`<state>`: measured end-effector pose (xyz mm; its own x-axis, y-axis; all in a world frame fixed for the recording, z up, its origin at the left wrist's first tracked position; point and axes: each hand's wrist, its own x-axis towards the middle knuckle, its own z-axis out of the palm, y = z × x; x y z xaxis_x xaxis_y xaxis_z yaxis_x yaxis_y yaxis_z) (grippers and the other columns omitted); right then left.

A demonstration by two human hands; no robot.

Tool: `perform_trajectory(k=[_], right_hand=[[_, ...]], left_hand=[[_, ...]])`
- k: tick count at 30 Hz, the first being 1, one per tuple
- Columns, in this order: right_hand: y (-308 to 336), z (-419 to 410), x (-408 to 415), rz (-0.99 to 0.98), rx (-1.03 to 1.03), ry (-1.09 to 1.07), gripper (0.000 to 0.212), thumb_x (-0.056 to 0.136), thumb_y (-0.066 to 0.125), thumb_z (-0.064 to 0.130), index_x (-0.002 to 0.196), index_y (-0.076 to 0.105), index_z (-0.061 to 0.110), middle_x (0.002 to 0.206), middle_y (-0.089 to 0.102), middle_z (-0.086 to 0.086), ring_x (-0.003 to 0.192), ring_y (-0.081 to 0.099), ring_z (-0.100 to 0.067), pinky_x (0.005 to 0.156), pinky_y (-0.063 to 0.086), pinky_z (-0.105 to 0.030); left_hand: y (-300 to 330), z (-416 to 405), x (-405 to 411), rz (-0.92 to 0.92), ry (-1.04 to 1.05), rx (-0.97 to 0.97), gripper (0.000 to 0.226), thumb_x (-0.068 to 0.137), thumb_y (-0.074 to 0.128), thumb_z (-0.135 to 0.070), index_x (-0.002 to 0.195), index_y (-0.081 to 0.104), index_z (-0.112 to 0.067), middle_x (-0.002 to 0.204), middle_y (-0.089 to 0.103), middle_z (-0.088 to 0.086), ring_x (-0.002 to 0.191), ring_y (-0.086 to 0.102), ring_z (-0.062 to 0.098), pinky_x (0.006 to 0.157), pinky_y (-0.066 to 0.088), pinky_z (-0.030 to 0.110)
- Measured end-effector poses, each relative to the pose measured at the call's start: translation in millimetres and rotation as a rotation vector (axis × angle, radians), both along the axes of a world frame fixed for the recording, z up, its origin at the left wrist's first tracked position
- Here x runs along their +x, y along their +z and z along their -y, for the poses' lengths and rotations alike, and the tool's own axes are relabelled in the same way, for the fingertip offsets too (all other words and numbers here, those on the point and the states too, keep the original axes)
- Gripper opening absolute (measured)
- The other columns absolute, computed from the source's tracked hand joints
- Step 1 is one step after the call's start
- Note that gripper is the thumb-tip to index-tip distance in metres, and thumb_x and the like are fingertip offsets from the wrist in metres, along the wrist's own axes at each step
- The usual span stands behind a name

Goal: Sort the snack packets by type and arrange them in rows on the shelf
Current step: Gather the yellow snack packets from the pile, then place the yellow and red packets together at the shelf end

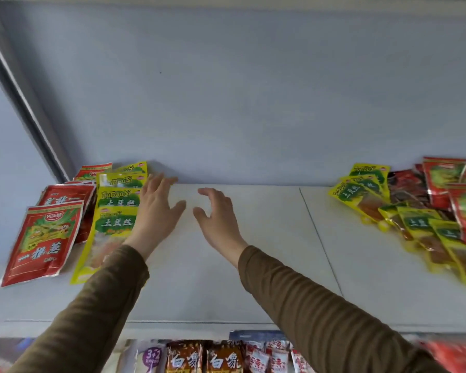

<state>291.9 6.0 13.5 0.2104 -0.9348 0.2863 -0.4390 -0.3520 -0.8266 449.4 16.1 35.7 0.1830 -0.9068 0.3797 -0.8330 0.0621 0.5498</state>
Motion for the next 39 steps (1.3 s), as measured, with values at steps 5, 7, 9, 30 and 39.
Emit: perform_trajectory(k=[5,7,9,30,39], right_hand=[[8.9,-14.8,-100.5,-0.376,-0.190,-0.115,0.041,0.097,0.061,0.028,0.136,0.056,0.019,0.142,0.055,0.000,0.134,0.042,-0.023,0.110,0.038,-0.038],[10.2,-23.1,-147.4,-0.449,-0.211,-0.175,0.040,0.096,0.062,0.029,0.134,0.058,0.019,0.140,0.057,-0.001,0.133,0.044,-0.025,0.108,0.039,-0.039],[9.9,-33.2,-191.3,-0.499,-0.216,-0.229,0.038,0.095,0.062,0.028,0.132,0.060,0.019,0.138,0.059,-0.001,0.132,0.045,-0.025,0.106,0.039,-0.038],[1.7,-133.7,-587.5,-0.569,-0.218,-0.398,0.034,0.097,0.062,0.031,0.129,0.059,0.022,0.134,0.058,0.003,0.127,0.045,-0.022,0.105,0.040,-0.040],[17.6,-127.5,-704.3,-0.455,0.152,-0.577,0.084,0.086,0.072,0.052,0.154,0.028,0.029,0.157,0.035,0.000,0.146,0.027,-0.030,0.115,0.031,-0.049]], left_hand=[[-9.4,0.7,-87.0,0.103,-0.177,0.050,0.058,0.094,0.071,-0.029,0.147,0.051,-0.018,0.166,0.029,0.011,0.157,0.008,0.031,0.126,0.011,0.043],[-12.5,-2.0,-129.5,0.120,-0.249,0.056,0.058,0.095,0.069,-0.033,0.148,0.049,-0.021,0.167,0.028,0.009,0.158,0.007,0.029,0.127,0.011,0.044],[-14.1,-6.5,-170.8,0.124,-0.315,0.065,0.058,0.096,0.067,-0.035,0.149,0.048,-0.021,0.167,0.029,0.008,0.158,0.007,0.028,0.127,0.010,0.043],[-7.2,-91.2,-568.7,0.000,-0.610,0.125,0.060,0.094,0.070,-0.026,0.150,0.047,-0.017,0.155,0.045,0.005,0.148,0.032,0.025,0.119,0.023,0.035],[-9.5,-57.2,-643.5,-0.006,-0.715,0.317,0.084,0.097,0.063,-0.045,0.163,0.016,-0.024,0.169,0.023,0.001,0.155,0.021,0.023,0.123,0.026,0.045]])
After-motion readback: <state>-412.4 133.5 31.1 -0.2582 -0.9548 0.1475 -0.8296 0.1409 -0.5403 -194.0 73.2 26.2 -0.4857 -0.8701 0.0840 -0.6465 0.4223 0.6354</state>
